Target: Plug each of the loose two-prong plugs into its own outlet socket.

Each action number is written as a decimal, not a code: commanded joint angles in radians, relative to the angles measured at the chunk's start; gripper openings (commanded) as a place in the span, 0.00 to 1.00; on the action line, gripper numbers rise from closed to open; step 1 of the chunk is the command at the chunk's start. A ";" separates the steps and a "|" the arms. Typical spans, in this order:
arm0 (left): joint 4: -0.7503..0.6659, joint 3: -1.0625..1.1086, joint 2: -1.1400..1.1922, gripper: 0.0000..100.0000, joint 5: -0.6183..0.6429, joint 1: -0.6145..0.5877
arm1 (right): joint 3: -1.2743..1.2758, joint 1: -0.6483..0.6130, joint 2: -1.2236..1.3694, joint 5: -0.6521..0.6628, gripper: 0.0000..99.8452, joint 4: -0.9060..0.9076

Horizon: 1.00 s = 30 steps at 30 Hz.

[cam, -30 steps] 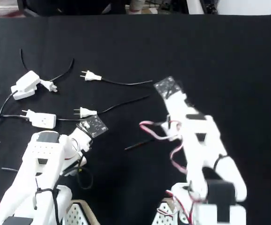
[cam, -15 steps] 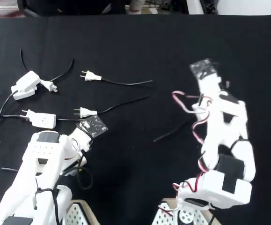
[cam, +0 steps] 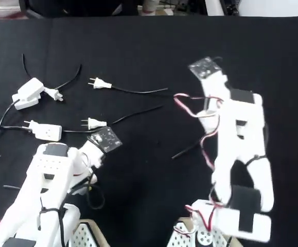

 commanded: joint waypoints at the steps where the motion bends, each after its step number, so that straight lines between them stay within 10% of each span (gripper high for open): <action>1: 0.011 -0.056 -0.017 0.20 0.101 0.067 | -0.039 -0.109 -0.099 -0.074 0.05 0.043; 16: 0.244 -0.343 -0.226 0.33 0.278 0.058 | -0.024 -0.387 -0.113 -0.233 0.25 -0.014; 22: 0.342 -0.328 -0.709 0.33 0.313 -0.249 | 0.054 -0.517 -0.111 -0.338 0.26 -0.172; 30: 0.092 0.214 -1.069 0.33 0.293 -0.486 | -0.045 -0.641 0.097 -0.330 0.26 -0.290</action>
